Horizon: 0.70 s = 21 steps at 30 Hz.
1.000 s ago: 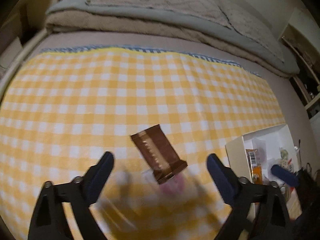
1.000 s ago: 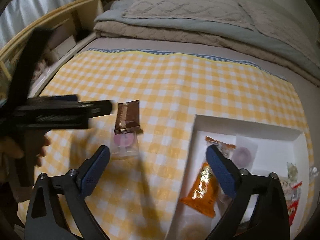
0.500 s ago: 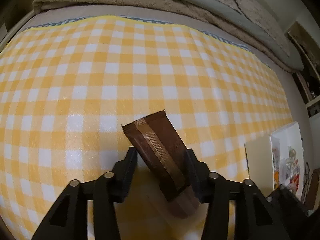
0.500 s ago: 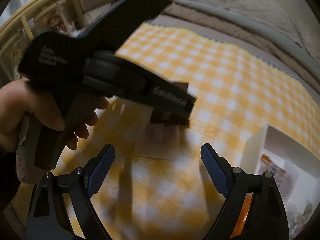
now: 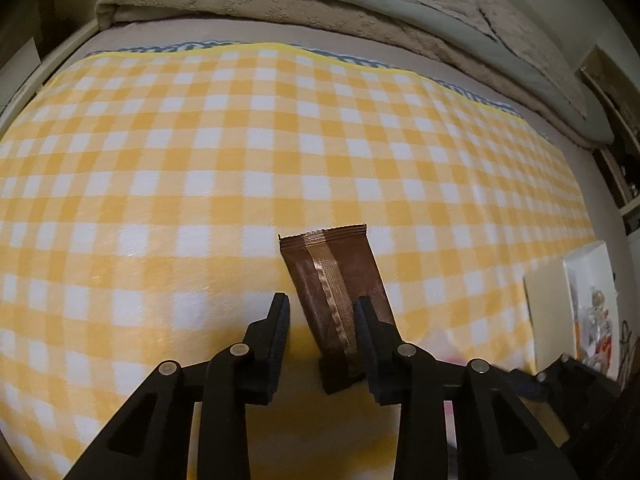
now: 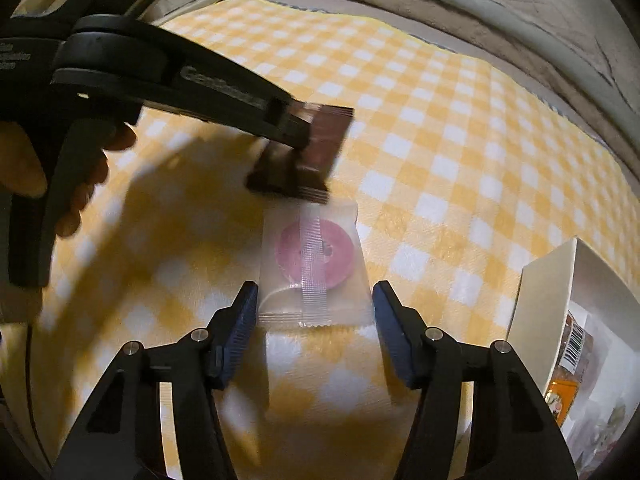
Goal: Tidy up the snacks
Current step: 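Grasp the brown chocolate bar with left tool while right tool grasps pink round packet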
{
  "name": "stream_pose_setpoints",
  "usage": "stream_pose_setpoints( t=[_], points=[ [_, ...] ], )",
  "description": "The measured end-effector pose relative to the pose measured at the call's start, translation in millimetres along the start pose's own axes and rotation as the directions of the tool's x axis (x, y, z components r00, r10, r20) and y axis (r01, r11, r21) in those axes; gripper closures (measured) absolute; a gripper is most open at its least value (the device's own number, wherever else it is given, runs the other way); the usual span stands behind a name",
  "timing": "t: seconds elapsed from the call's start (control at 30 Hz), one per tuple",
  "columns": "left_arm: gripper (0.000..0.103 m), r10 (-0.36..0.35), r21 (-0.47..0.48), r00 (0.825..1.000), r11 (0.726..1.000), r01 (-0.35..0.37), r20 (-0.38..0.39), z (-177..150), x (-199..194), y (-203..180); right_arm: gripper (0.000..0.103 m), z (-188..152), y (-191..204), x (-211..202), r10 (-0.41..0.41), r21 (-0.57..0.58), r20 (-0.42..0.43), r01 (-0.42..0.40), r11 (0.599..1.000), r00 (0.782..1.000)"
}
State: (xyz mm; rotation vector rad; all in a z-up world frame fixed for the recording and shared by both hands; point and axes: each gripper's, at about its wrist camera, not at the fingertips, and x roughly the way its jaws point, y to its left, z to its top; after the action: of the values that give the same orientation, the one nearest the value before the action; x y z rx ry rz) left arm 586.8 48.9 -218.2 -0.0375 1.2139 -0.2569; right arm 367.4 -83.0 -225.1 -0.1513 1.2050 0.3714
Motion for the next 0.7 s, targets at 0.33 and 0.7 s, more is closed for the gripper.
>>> stream_pose_setpoints(
  t=[0.33,0.7],
  points=[
    [0.072,0.071,0.162,0.996,0.985,-0.063,-0.045,-44.7,-34.1,0.6,0.043,-8.1,-8.7,-10.9,0.078,0.128,-0.086,-0.066,0.990,0.993],
    [0.021,-0.106,0.002,0.994,0.994,0.106,0.035,-39.9,-68.1,-0.8,0.023,8.8,10.0,-9.1,0.055,0.053,-0.040,-0.053,0.997,0.998]
  ],
)
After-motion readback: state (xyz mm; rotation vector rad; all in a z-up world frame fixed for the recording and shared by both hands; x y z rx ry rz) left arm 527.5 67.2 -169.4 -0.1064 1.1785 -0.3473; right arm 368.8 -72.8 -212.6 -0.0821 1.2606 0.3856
